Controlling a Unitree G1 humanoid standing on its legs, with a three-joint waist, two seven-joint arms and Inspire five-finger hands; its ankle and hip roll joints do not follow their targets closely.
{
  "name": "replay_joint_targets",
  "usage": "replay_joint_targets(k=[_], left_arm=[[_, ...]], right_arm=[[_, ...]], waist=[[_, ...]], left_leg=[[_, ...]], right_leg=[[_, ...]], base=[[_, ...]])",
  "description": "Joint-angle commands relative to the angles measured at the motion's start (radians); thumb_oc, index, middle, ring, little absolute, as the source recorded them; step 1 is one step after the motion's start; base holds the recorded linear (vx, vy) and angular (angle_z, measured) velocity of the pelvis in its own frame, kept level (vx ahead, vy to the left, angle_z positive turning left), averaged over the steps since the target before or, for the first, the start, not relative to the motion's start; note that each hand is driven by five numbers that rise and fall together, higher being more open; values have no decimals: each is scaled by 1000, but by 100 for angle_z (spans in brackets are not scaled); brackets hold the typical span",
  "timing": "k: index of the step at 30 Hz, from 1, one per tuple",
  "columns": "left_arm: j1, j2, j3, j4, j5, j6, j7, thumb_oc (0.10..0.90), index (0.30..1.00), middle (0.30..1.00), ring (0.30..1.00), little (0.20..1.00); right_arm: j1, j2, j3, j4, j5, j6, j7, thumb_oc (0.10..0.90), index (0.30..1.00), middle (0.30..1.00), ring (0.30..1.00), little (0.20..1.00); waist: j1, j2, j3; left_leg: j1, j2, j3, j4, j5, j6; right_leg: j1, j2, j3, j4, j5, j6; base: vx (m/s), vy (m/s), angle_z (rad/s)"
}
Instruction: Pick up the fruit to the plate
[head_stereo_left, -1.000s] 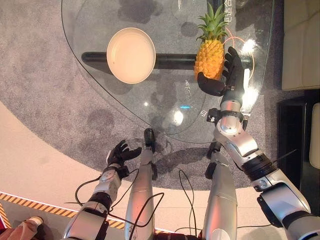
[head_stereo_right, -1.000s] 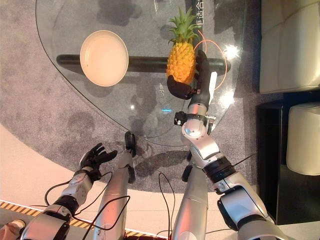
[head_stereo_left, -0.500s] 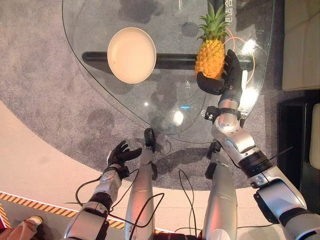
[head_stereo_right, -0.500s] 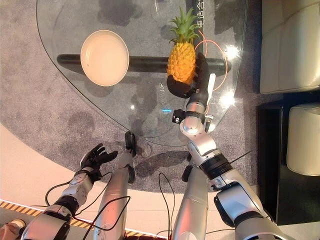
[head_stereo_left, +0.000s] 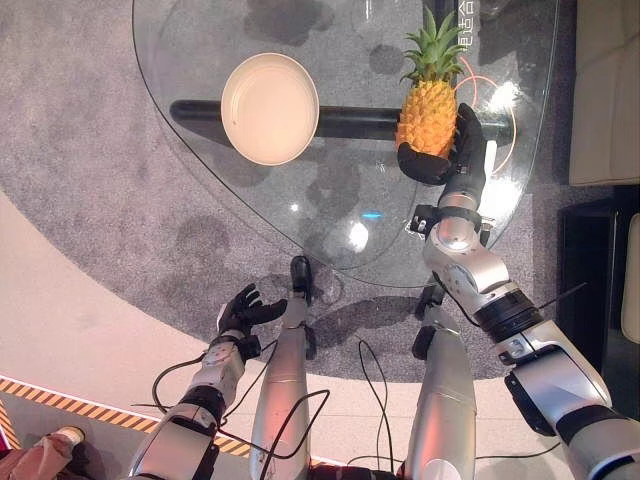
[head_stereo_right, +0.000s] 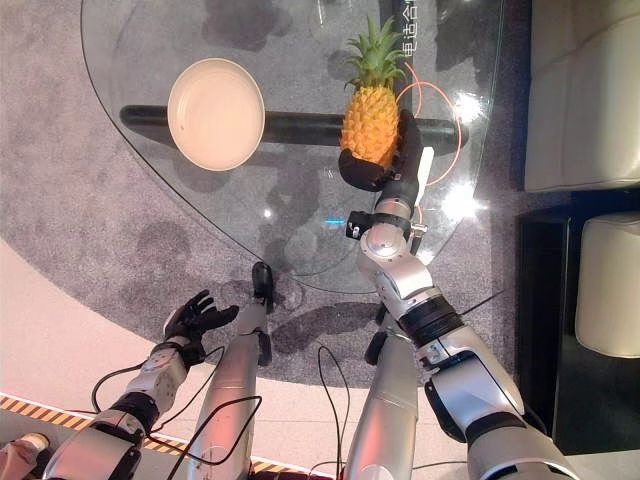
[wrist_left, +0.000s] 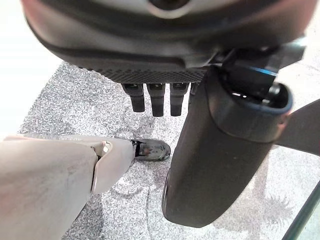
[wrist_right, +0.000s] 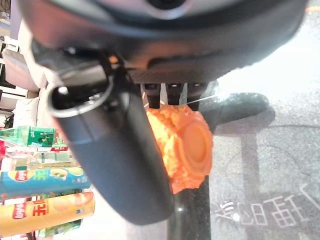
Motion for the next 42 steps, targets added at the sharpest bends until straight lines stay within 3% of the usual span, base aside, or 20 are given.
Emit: replay_joint_targets(k=[1,11,18,20,22,24,26,30,35,42], left_arm=[[65,22,-25,11,10,-13,0,800,900,900,900,900],[65,20,-2,0,-81,-35,-12,800,900,900,900,900],[57,23,66,-39,-222,-73,-2,800,900,900,900,900],[42,29,92,-54,-247,-85,7,800,900,900,900,900],[48,31,101,-65,-260,-91,20,800,900,900,900,900],[24,42,133,-83,-283,-120,63,800,900,900,900,900],[22,44,139,-87,-287,-123,71,800,900,900,900,900],[-9,63,200,-117,-310,-191,164,800,900,900,900,900],[-44,80,238,-163,-274,-261,277,800,900,900,900,900],[-131,107,269,-288,-195,-374,424,800,900,900,900,900]], right_arm=[[-79,-15,10,-45,-12,-16,-6,100,300,300,300,200],[-84,-26,5,-18,-17,-21,3,100,300,300,300,200],[-85,-43,-2,-35,-113,-6,-6,100,300,300,300,200],[-91,-51,-7,-48,-140,-2,-12,100,300,300,300,200],[-76,-52,-11,-55,-160,-2,-13,100,300,300,300,200],[-86,-65,-20,-72,-203,-1,-19,100,300,300,300,200],[-86,-68,-21,-76,-214,0,-20,100,300,300,300,200],[-87,-84,-23,-112,-332,-1,-43,100,300,300,300,200],[-85,-101,-23,-141,-391,0,-58,100,300,300,300,200],[-81,-106,-30,-209,-528,-59,-48,100,300,300,300,200]], waist=[[4,49,-19],[4,51,-19],[0,57,-19],[-2,59,-19],[-4,60,-19],[-5,61,-19],[-5,60,-19],[-10,55,-19],[-14,52,-19],[-22,45,-19]], left_leg=[[-57,14,-36,95,-64,-24],[-56,12,-38,92,-63,-24],[-43,11,-34,79,-59,-28],[-65,10,-32,67,-28,-23],[-36,10,-33,66,-52,-30],[-60,10,-31,51,-21,-25],[-60,10,-30,50,-20,-25],[-58,12,-31,42,-17,-28],[-58,13,-32,42,-17,-30],[-68,14,-35,52,-23,-32]], right_leg=[[-18,-10,-12,-21,13,26],[-19,-9,-12,-21,13,26],[-13,-7,-6,-22,7,28],[-34,-7,-11,-35,35,19],[-10,-6,-4,-26,8,30],[-30,-5,-11,-41,35,20],[-31,-5,-11,-40,34,20],[-31,0,-10,-43,32,19],[-33,3,-6,-40,28,18],[-39,4,-1,-36,26,19]], base=[[0,0,0],[0,0,0],[-12,4,0],[-42,16,0],[25,4,0],[-91,12,0],[0,0,0],[0,0,0],[0,0,0],[0,0,0]])
